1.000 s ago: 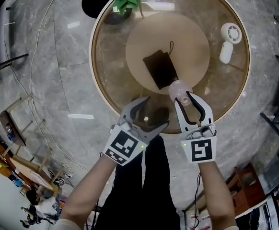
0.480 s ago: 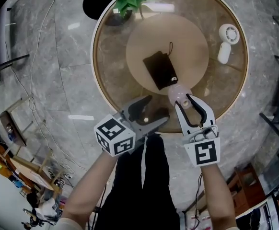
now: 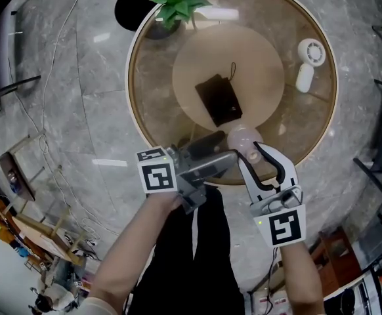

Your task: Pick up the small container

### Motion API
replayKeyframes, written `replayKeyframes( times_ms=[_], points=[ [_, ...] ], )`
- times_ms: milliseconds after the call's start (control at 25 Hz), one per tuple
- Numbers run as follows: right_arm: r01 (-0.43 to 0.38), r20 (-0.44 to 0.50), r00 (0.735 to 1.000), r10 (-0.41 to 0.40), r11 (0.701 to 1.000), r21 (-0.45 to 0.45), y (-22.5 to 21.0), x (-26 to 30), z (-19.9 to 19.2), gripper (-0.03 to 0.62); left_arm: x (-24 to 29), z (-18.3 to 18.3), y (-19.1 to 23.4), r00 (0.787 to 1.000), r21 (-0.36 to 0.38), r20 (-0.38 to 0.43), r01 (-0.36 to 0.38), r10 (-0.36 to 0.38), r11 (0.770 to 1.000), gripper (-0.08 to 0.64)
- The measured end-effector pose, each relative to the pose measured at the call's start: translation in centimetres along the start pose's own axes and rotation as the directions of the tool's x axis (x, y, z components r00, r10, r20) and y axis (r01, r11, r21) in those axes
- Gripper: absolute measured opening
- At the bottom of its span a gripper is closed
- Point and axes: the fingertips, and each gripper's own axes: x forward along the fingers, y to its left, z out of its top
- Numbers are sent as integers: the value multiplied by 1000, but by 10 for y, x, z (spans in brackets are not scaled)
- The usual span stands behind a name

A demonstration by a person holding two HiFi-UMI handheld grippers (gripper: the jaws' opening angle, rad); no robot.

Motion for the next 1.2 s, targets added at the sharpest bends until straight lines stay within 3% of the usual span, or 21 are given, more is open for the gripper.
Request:
replayKeyframes(
  times_ms=[240,440,600,720,920,1040,1200],
  points=[
    [-33,-11,999,33,999,-15,13,-5,4,149,8,-7,2,996,-142,30,87,-84,986,457],
    [-49,-17,999,49,999,-15,22,-9,7,148,15,-10,-11,977,-273,79,211,-196,939,481],
    [-62,-19,998,62,998,-33,30,-19,17,149,16,-14,-28,966,-303,89,258,-243,917,472],
    [-65,-16,998,64,997,-40,36,-28,26,148,15,-14,-42,958,-320,101,286,-268,903,420],
    [-77,-17,997,76,994,-73,45,-54,47,149,15,-26,-74,955,-318,73,297,-289,901,342],
    [-76,3,997,76,995,-69,50,-73,68,149,13,-31,-100,952,-329,70,304,-297,894,337],
    [-117,-31,993,113,980,-160,59,-99,93,148,12,-37,-139,947,-321,71,320,-314,891,342]
  ],
)
